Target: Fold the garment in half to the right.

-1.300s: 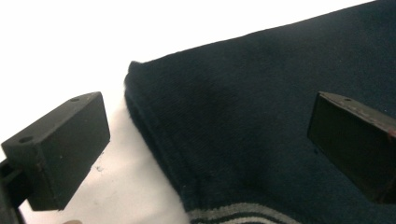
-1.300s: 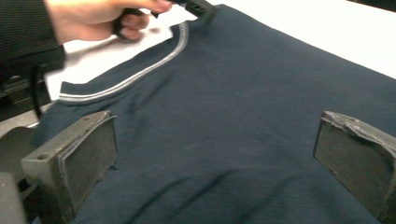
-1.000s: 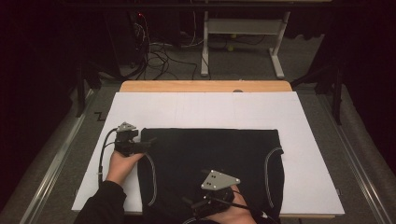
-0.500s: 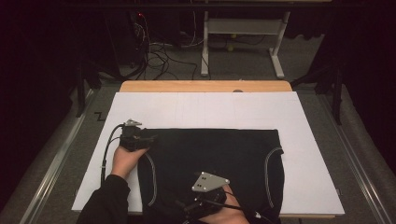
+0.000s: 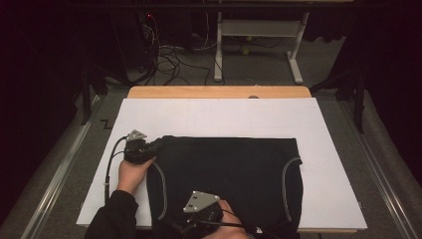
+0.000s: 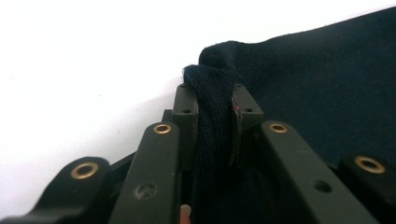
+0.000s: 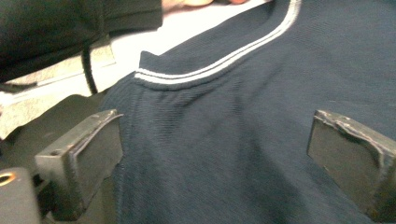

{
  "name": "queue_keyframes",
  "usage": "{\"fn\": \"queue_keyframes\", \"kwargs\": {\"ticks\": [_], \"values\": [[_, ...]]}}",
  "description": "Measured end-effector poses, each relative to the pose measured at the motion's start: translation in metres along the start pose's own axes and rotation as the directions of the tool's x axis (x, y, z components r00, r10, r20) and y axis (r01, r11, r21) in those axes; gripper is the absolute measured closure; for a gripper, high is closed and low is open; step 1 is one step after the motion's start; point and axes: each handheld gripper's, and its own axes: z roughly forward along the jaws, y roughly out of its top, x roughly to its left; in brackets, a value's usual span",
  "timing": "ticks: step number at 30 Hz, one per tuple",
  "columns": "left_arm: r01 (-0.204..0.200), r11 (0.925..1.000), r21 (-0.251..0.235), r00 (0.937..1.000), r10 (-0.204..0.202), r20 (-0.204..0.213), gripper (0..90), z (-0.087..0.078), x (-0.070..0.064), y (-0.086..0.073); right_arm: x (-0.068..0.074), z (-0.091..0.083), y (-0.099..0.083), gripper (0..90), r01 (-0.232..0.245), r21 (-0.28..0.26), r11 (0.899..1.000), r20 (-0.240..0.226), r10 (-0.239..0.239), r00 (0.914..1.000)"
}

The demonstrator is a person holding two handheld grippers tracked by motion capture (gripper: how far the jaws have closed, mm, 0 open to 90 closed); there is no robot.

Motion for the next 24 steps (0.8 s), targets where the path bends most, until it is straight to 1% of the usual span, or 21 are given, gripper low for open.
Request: {"fn": "queue_keyframes", "kwargs": {"ticks": [3, 6, 11, 13, 15, 18, 21, 24], "values": [[-0.006, 1.0000, 0.004, 1.0000, 0.006, -0.002, 72.7, 0.000, -0.001, 0.000, 0.006, 0.010, 0.004, 9.9, 0.025, 0.030, 0.999, -0.023, -0.024, 0.9994], [-0.009, 1.0000, -0.001, 1.0000, 0.009, 0.004, 72.5, 0.000, -0.001, 0.000, 0.013, 0.019, 0.011, 14.6, 0.047, 0.046, 0.998, -0.045, -0.045, 0.9980], [-0.005, 0.9999, -0.014, 1.0000, 0.005, 0.008, 72.2, -0.002, -0.001, -0.001, 0.022, 0.030, 0.022, 19.7, 0.082, 0.068, 0.994, -0.060, -0.078, 0.9951], [-0.006, 0.9999, -0.013, 1.0000, 0.006, 0.008, 72.2, -0.002, -0.001, -0.001, 0.025, 0.035, 0.026, 21.9, 0.100, 0.073, 0.992, -0.066, -0.096, 0.9932], [-0.006, 0.9999, -0.012, 1.0000, 0.007, 0.007, 72.2, -0.002, -0.001, -0.001, 0.028, 0.039, 0.028, 23.6, 0.108, 0.079, 0.991, -0.072, -0.103, 0.9921], [-0.010, 0.9999, -0.010, 0.9999, 0.010, 0.005, 72.2, -0.002, -0.002, -0.001, 0.031, 0.045, 0.031, 25.3, 0.119, 0.085, 0.989, -0.074, -0.112, 0.9909], [-0.014, 0.9999, -0.008, 0.9999, 0.014, -0.002, 72.1, -0.001, -0.003, -0.001, 0.033, 0.051, 0.034, 25.4, 0.133, 0.090, 0.987, -0.051, -0.129, 0.9903], [-0.016, 0.9998, -0.008, 0.9999, 0.016, -0.001, 72.2, -0.001, -0.003, -0.001, 0.034, 0.057, 0.036, 25.1, 0.130, 0.099, 0.987, -0.043, -0.126, 0.9911]]}}
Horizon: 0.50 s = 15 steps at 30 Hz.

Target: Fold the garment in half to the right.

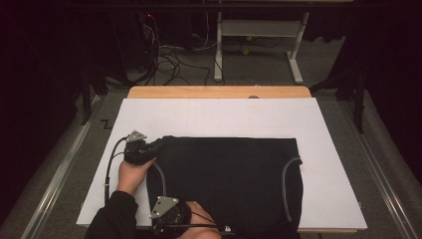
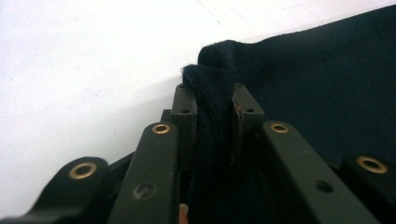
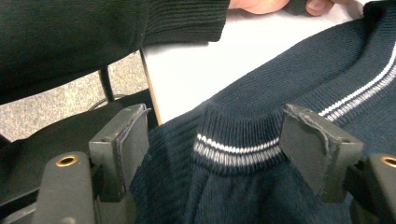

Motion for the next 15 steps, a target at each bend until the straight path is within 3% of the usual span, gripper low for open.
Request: {"fn": "queue_keyframes", "kwargs": {"ticks": [8, 11, 15], "values": [[0.003, 1.0000, 0.002, 1.0000, -0.003, 0.004, 71.5, -0.0004, 0.0005, 0.0000, 0.0057, 0.0067, 0.0031, 32.8, 0.029, 0.023, 0.999, 0.053, -0.030, 0.9982], [0.004, 1.0000, 0.005, 1.0000, -0.004, 0.002, 71.5, -0.0002, 0.0000, -0.0002, 0.0051, 0.0060, 0.0024, 37.6, 0.020, 0.015, 1.000, 0.052, -0.021, 0.9984], [0.008, 0.9999, 0.013, 1.0000, -0.008, -0.005, 71.7, 0.0004, -0.0001, 0.0000, -0.0009, 0.0028, 0.0002, 50.7, -0.021, -0.002, 1.000, 0.063, 0.022, 0.9978]]}}
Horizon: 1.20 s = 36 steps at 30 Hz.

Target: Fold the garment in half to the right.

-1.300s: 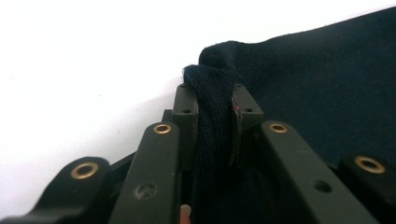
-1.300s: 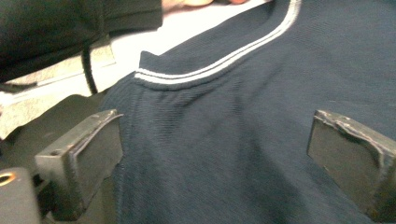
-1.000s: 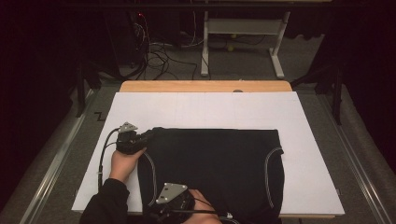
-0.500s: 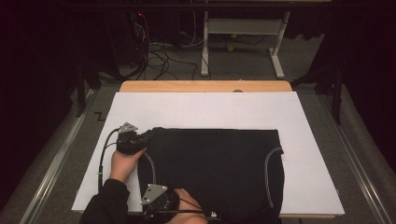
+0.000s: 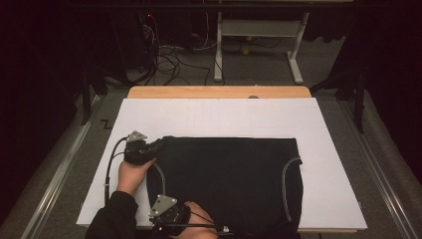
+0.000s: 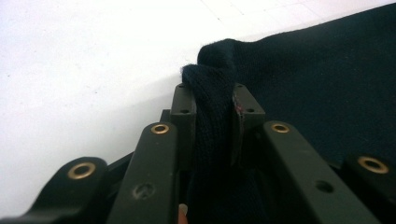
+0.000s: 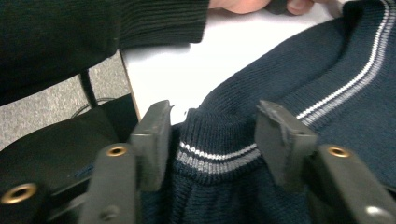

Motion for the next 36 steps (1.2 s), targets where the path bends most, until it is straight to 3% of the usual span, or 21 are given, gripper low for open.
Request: {"fn": "queue_keyframes", "kwargs": {"ticks": [13, 18, 23, 31, 36], "values": [[0.003, 1.0000, 0.003, 1.0000, -0.003, -0.001, 71.9, 0.000, 0.000, 0.000, -0.001, -0.003, 0.000, 69.5, 0.018, 0.011, 1.000, 0.037, -0.019, 0.9991], [0.001, 1.0000, 0.003, 1.0000, -0.001, 0.001, 71.9, 0.000, 0.000, 0.000, -0.005, -0.004, -0.001, 75.0, 0.021, 0.006, 1.000, 0.020, -0.021, 0.9996], [0.001, 1.0000, 0.004, 1.0000, -0.001, -0.003, 71.8, 0.000, 0.000, 0.000, -0.008, -0.008, -0.002, 76.3, 0.007, -0.014, 1.000, 0.013, -0.006, 0.9999], [0.042, 0.9991, -0.007, 0.9991, -0.042, 0.006, 71.4, -0.001, 0.004, 0.001, -0.008, -0.020, -0.002, 76.5, -0.001, -0.072, 0.997, 0.027, 0.003, 0.9996], [0.029, 0.9995, -0.015, 0.9996, -0.029, -0.002, 71.5, -0.003, 0.003, 0.002, -0.010, -0.027, 0.001, 76.6, -0.009, -0.099, 0.995, 0.025, 0.012, 0.9996]]}}
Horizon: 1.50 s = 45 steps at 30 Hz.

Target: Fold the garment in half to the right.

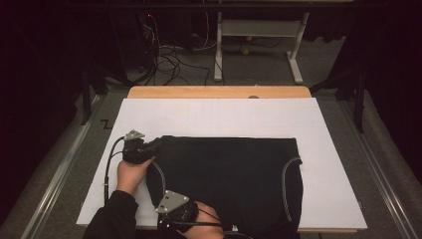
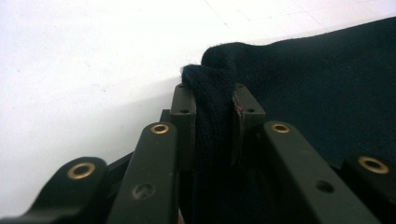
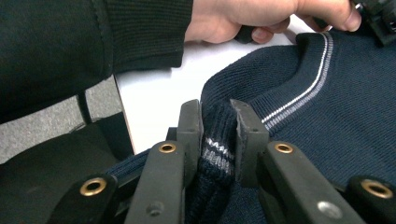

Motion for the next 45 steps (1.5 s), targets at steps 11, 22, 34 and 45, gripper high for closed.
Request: {"fn": "queue_keyframes", "kwargs": {"ticks": [11, 22, 34, 45], "values": [[0.046, 0.9928, -0.110, 0.9983, -0.042, 0.041, 72.6, -0.016, 0.002, 0.006, -0.001, -0.013, 0.011, 76.7, 0.005, -0.053, 0.999, 0.006, -0.005, 1.0000], [0.106, 0.9761, -0.190, 0.9943, -0.103, 0.028, 73.2, -0.036, 0.018, 0.008, 0.005, -0.017, 0.033, 76.8, 0.051, -0.092, 0.994, 0.019, -0.049, 0.9986], [0.182, 0.9437, -0.276, 0.9808, -0.194, -0.016, 73.3, -0.067, 0.045, -0.005, 0.018, -0.006, 0.059, 76.8, 0.071, -0.144, 0.987, -0.004, -0.072, 0.9974], [0.148, 0.9515, -0.270, 0.9847, -0.167, -0.049, 78.4, -0.069, 0.041, -0.007, 0.016, -0.007, 0.056, 76.8, 0.068, -0.154, 0.986, -0.005, -0.070, 0.9975]]}}
